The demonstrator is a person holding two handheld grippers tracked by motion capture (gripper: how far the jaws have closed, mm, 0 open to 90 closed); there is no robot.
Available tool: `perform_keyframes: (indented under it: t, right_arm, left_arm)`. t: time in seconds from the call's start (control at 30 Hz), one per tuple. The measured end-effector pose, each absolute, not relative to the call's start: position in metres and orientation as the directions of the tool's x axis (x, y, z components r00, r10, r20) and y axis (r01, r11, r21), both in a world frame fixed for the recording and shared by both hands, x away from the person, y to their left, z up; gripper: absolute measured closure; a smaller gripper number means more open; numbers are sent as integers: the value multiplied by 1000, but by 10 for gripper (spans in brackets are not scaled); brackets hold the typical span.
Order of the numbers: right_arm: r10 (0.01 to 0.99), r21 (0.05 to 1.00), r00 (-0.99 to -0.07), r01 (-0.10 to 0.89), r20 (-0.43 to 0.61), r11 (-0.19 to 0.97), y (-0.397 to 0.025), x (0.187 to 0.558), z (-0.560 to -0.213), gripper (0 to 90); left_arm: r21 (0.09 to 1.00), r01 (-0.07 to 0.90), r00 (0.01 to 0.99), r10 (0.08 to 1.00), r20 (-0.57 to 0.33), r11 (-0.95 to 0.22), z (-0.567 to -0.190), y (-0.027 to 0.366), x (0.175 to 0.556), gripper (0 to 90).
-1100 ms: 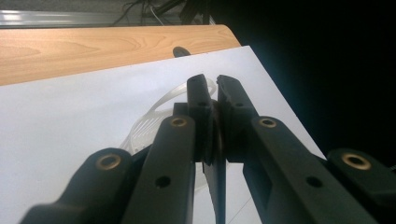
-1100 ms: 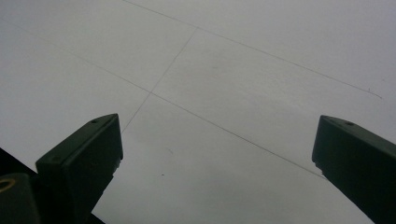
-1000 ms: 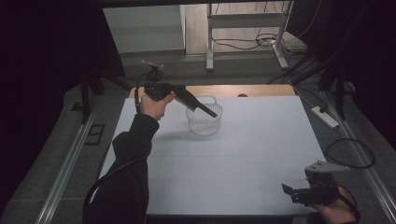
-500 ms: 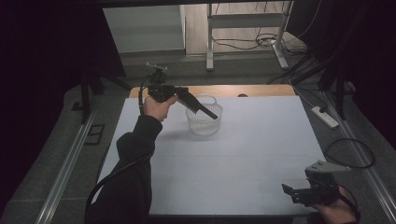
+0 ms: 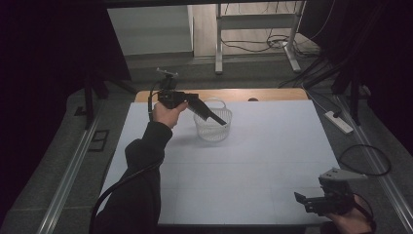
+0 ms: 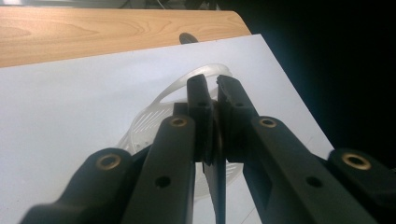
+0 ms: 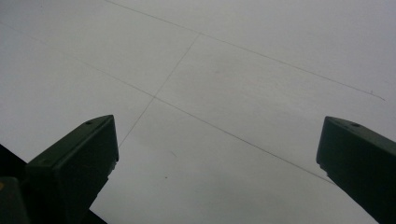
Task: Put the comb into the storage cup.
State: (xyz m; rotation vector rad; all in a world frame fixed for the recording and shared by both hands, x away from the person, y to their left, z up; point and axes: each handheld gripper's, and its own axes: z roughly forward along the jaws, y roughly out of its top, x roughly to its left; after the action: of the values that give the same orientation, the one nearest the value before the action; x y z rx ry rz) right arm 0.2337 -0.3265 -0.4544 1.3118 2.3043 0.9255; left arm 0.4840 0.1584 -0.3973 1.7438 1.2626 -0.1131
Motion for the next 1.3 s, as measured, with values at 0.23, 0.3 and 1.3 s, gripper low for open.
perform_keyframes:
  t: [0.23, 0.3, 1.3]
  right_arm:
    - [853, 680, -520, 637, 31, 364, -327, 234, -454, 0]
    - [853, 680, -521, 637, 31, 364, -327, 234, -454, 0]
    - [850, 675, -526, 639, 31, 370, -326, 234, -455, 0]
  left_arm:
    - [621, 783, 459, 696, -552, -24, -404, 155, 485, 837]
    - [622, 783, 458, 698, -550, -23, -405, 155, 485, 837]
    - [619, 784, 390, 737, -552, 48, -432, 177, 492, 797]
